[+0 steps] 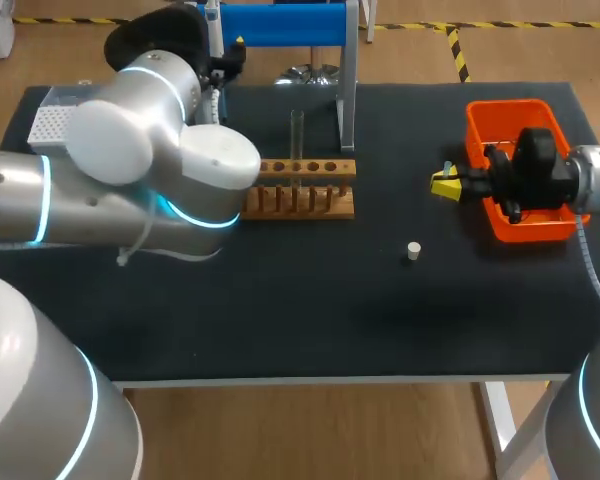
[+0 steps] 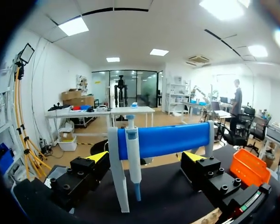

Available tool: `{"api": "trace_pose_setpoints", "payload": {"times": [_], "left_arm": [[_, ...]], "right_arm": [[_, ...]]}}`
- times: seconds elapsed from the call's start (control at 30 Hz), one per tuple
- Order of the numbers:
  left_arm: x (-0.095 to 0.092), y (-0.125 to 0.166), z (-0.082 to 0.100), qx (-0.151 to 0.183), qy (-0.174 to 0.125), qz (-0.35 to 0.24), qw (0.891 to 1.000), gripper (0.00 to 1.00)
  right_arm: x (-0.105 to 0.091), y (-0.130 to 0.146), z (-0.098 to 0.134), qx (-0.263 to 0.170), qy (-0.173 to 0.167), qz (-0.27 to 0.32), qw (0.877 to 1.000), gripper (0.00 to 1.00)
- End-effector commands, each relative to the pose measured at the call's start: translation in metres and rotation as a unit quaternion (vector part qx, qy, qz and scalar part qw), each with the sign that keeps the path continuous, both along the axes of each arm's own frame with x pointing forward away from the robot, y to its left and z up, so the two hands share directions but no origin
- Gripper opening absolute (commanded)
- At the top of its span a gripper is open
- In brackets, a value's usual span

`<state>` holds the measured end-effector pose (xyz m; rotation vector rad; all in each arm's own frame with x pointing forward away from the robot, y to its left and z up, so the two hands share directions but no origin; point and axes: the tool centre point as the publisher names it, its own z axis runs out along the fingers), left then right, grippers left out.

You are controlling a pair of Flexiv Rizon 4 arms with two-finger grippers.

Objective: Invert the test tube, pick up the pipette, mount the tip to pipette, aspirate from beaker and dispense into the tube, eject the tip, return the pipette, and cap with the stopper.

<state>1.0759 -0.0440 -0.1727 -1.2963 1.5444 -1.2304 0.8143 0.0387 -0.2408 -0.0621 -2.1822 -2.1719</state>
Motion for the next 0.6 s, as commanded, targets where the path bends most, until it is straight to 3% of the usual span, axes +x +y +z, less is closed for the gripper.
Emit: {"api": "trace_pose_setpoints", "payload": {"times": [0.03,0.33,0.6], "left_arm": [[0.008,-0.007,-0.007,-0.003,-0.024,0.026,0.999,1.0],[0.024,-0.007,-0.009,-0.006,-0.028,0.03,0.999,1.0],[0.038,-0.005,-0.009,0.001,-0.004,0.016,1.0,1.0]], "right_arm": [[-0.001,-0.001,0.0,0.0,0.0,0.0,1.0,0.0],[-0.001,-0.001,0.0,0.0,0.0,0.0,1.0,0.0],[-0.001,-0.001,0.0,0.0,0.0,0.0,1.0,0.0]]}}
